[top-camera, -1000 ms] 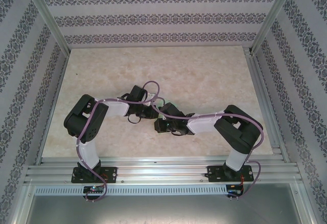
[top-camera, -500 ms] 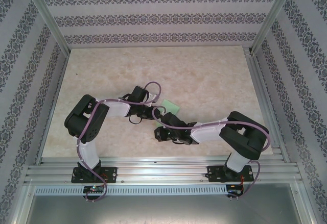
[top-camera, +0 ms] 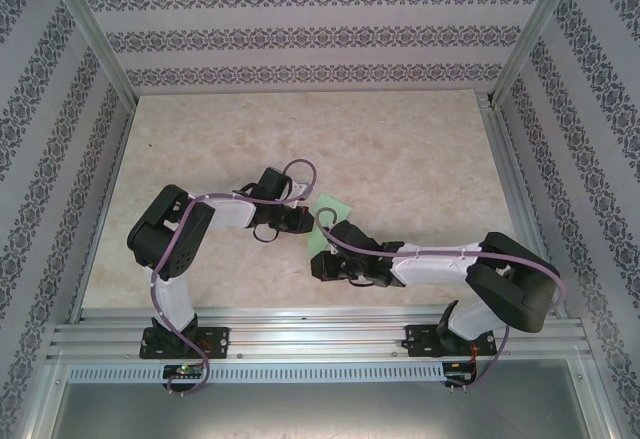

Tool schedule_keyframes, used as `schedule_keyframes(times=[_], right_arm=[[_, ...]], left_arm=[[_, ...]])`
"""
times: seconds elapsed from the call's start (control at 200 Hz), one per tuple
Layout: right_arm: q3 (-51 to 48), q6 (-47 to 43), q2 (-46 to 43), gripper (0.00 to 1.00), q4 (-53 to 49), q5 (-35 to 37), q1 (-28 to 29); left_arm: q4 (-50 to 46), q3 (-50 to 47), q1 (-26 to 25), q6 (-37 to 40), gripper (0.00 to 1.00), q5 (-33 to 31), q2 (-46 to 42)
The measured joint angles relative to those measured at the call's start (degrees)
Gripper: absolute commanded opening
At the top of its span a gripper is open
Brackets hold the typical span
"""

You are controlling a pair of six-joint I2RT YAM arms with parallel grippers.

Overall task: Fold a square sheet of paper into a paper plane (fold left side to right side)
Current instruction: Third fold the triangle at the center of the table.

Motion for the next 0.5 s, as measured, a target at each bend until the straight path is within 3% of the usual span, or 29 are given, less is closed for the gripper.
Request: schedule_keyframes(times=[0.5], right_arm=[[8.0, -5.0, 13.1, 0.15, 1.2, 4.0, -1.3]], left_arm=[[0.0, 0.0, 0.0, 0.0, 0.05, 0.0, 0.0]])
